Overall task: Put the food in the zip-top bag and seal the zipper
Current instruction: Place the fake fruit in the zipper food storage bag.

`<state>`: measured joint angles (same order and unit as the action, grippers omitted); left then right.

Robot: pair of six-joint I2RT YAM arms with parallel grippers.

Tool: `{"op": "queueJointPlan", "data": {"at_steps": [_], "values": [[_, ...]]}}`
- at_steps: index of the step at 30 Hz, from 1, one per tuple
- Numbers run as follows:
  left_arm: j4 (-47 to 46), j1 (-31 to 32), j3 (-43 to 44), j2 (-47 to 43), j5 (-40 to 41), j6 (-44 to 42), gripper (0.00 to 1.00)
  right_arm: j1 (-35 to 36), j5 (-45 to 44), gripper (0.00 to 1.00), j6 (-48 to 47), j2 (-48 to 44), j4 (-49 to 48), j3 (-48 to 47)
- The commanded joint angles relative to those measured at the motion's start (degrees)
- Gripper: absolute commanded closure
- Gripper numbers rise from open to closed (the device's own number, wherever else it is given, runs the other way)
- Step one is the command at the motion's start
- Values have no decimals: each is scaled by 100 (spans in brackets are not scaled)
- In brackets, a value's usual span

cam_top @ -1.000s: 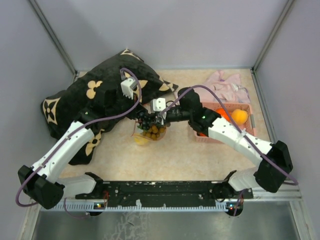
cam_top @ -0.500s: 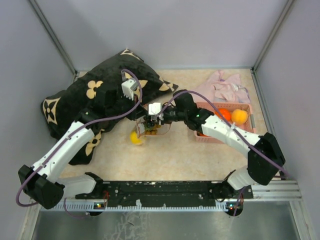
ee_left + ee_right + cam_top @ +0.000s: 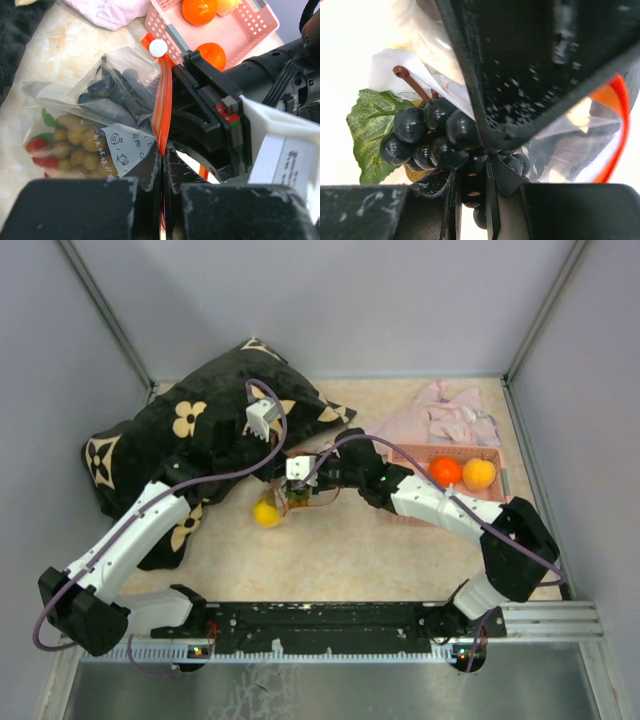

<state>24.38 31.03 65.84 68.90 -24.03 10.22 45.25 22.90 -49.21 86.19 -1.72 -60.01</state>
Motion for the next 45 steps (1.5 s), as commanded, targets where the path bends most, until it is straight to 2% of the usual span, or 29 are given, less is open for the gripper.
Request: {"op": "queueJointPlan", "data": {"at_steps": [1, 4, 6, 11, 16, 21, 24, 29, 34, 38, 45], "values": [[-299, 80, 6, -24, -277, -20, 100, 233, -458, 84, -445, 189, -520, -185], [-294, 79, 7, -41, -207, -20, 100, 452, -1132, 78, -655, 386, -267, -327], [-294, 82, -2, -72, -41, -36, 100, 501, -1428, 70, -574, 375, -274, -339], [-294, 73, -18, -175, 590, 11, 100, 502, -1409, 53, -32, -164, -321, -143], [-281, 38, -21, -169, 871, 94, 100, 504, -1138, 45, 464, -837, -130, 31], [-259, 1, -14, -140, 1029, 162, 100, 504, -1033, 42, 1075, -1439, 168, 109], [-274, -19, -24, -141, 1016, 190, 100, 506, -1107, 41, 1793, -1781, 199, 192], [-289, -48, -34, -141, 986, 217, 100, 502, -2119, 39, 3825, -2074, 563, 70], [-310, -56, -37, -134, 940, 251, 100, 502, -3061, 31, 5931, -1839, 1898, -444], [-319, -57, -38, -115, 886, 272, 100, 513, -3178, 31, 7054, -1697, 2423, -396], [-338, -65, -53, -107, 839, 292, 100, 511, -3076, 45, 8189, -1578, 1926, 244]]}}
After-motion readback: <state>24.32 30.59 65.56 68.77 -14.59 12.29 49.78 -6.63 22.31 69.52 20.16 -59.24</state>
